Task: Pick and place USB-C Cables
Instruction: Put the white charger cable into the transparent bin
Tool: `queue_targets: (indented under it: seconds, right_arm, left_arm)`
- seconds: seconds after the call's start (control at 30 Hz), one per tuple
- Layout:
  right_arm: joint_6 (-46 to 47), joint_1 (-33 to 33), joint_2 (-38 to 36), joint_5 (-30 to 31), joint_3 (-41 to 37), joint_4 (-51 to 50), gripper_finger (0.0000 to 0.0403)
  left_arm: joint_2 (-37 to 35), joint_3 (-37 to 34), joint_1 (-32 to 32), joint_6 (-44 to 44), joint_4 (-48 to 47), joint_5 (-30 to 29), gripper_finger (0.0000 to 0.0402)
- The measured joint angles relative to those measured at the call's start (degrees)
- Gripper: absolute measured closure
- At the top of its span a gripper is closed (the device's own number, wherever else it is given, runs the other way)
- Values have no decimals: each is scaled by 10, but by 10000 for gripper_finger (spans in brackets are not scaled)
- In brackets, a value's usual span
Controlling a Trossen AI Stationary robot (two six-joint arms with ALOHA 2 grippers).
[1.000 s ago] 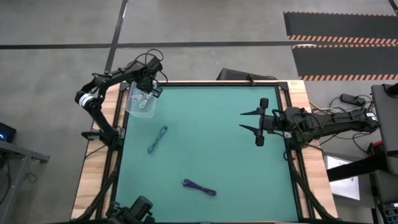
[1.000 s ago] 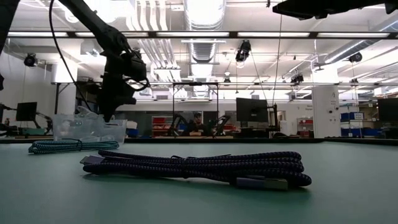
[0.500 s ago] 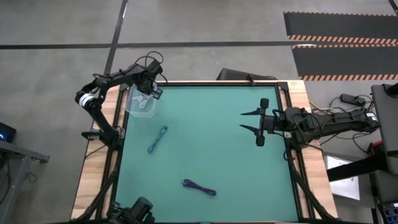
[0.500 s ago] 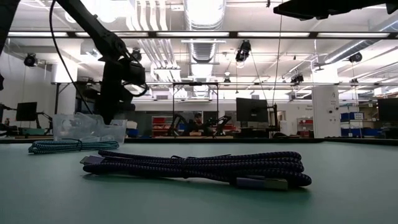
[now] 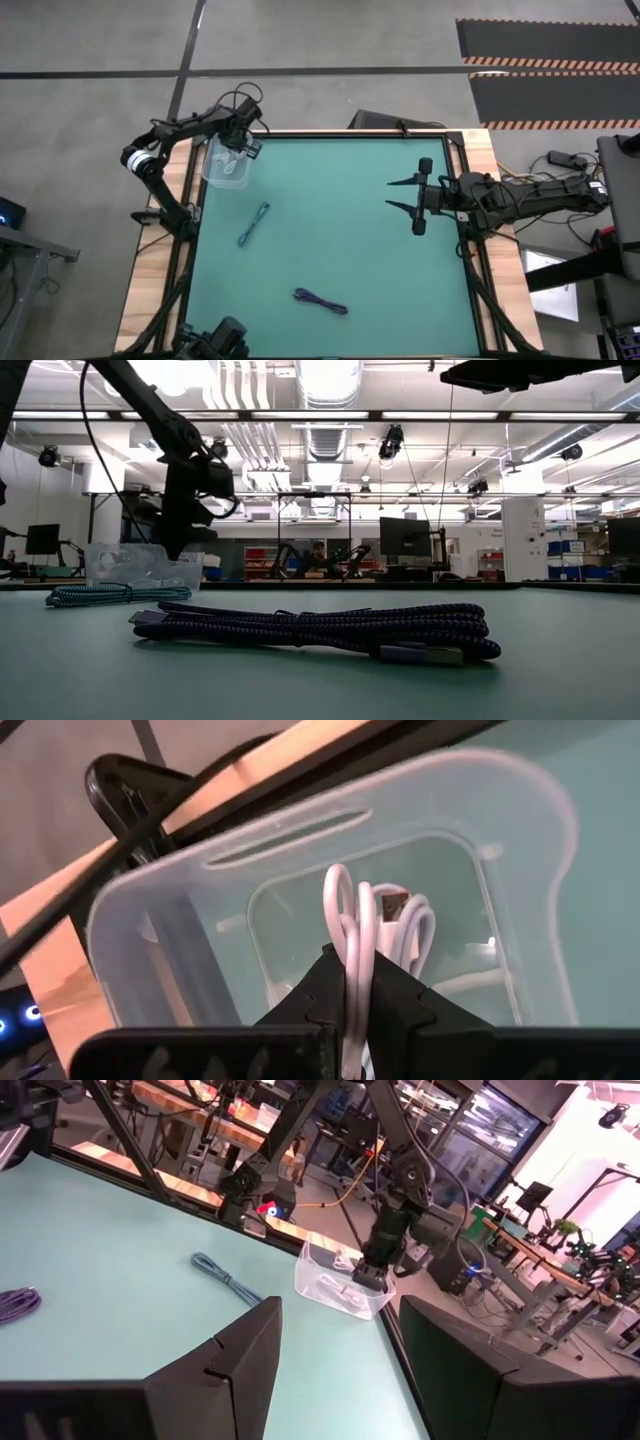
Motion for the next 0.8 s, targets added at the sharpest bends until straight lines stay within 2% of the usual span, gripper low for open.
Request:
queue_targets:
  seconds: [0.8]
  right_arm:
    - [0, 0, 0, 0, 0, 0, 207]
  left_arm:
    - [0, -55, 0, -2, 59, 0, 393]
